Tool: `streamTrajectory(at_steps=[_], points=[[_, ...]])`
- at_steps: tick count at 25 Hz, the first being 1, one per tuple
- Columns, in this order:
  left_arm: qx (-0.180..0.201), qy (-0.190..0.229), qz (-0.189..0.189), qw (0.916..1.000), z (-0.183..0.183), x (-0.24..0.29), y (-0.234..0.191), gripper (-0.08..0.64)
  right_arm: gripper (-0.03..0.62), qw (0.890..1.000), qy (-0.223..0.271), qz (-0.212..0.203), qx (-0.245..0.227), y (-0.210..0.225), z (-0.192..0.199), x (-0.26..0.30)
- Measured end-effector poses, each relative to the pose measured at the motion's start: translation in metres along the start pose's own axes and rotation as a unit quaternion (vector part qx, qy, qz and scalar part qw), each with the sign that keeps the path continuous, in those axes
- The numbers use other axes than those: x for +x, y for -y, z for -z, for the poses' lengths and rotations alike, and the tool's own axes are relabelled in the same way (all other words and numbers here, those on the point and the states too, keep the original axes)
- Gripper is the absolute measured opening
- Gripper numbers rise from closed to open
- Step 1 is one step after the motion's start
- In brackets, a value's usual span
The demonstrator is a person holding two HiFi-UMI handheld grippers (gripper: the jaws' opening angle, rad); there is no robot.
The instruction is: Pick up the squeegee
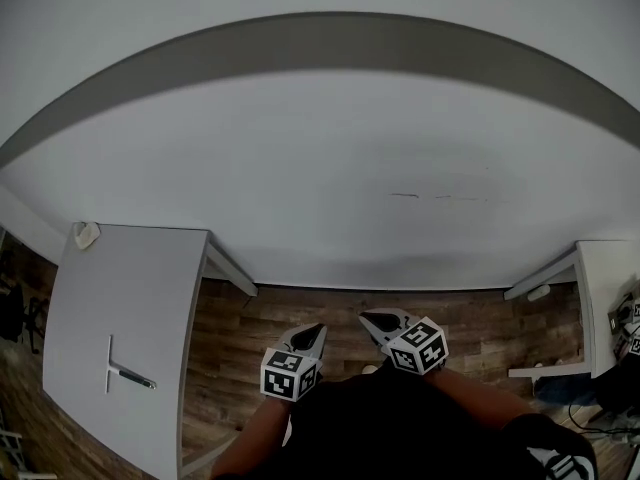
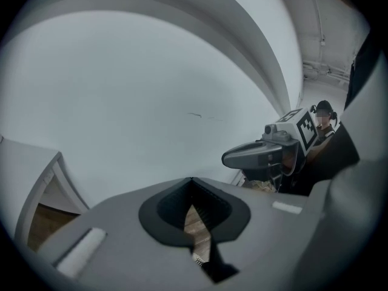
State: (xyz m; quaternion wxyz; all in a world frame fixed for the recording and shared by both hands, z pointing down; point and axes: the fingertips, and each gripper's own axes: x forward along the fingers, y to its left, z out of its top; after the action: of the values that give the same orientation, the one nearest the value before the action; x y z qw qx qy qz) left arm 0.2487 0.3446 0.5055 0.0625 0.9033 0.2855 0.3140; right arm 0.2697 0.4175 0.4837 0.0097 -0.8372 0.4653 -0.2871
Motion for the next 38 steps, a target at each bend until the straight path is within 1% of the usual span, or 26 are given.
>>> streamTrajectory(at_steps=[4,7,10,13,19,22,26,28,30,35,38], points=[[-0.013,0.011,-0.027,0.9995,-0.002,0.002,0.010,0.008,0.006,1.000,-0.001,-0.026,-0.008,0.003,0.002,-0.009],[-0.012,0.027,-0.052,0.9982,-0.004,-0.003,0.017,0.008,0.006,0.999,0.000,-0.049,-0.021,-0.001,0.002,-0.011],[-0.015,0.040,-0.083,0.9956,-0.002,-0.012,0.019,0.008,0.006,0.997,0.000,-0.075,-0.022,-0.006,0.001,-0.008],[-0.035,0.051,-0.116,0.9912,0.004,-0.026,0.017,0.008,0.006,0.994,-0.003,-0.104,-0.026,-0.014,0.000,-0.002],[-0.075,0.063,-0.178,0.9791,0.027,-0.062,0.014,0.008,0.006,0.984,-0.024,-0.171,-0.044,-0.053,0.010,0.014],[-0.094,0.069,-0.211,0.9704,0.040,-0.084,0.010,0.008,0.006,0.977,-0.034,-0.205,-0.055,-0.075,0.014,0.024],[-0.119,0.077,-0.250,0.9577,0.059,-0.120,0.005,0.008,0.006,0.967,-0.050,-0.239,-0.068,-0.110,0.019,0.038],[-0.132,0.080,-0.264,0.9522,0.071,-0.137,0.002,0.008,0.006,0.962,-0.056,-0.255,-0.081,-0.130,0.022,0.042],[-0.140,0.083,-0.272,0.9486,0.083,-0.151,-0.002,0.008,0.006,0.957,-0.061,-0.267,-0.094,-0.149,0.024,0.047],[-0.145,0.095,-0.287,0.9422,0.101,-0.193,-0.012,0.008,0.006,0.949,-0.067,-0.288,-0.111,-0.199,0.027,0.063],[-0.154,0.097,-0.306,0.9344,0.119,-0.227,-0.025,0.008,0.006,0.942,-0.070,-0.303,-0.122,-0.235,0.029,0.075]])
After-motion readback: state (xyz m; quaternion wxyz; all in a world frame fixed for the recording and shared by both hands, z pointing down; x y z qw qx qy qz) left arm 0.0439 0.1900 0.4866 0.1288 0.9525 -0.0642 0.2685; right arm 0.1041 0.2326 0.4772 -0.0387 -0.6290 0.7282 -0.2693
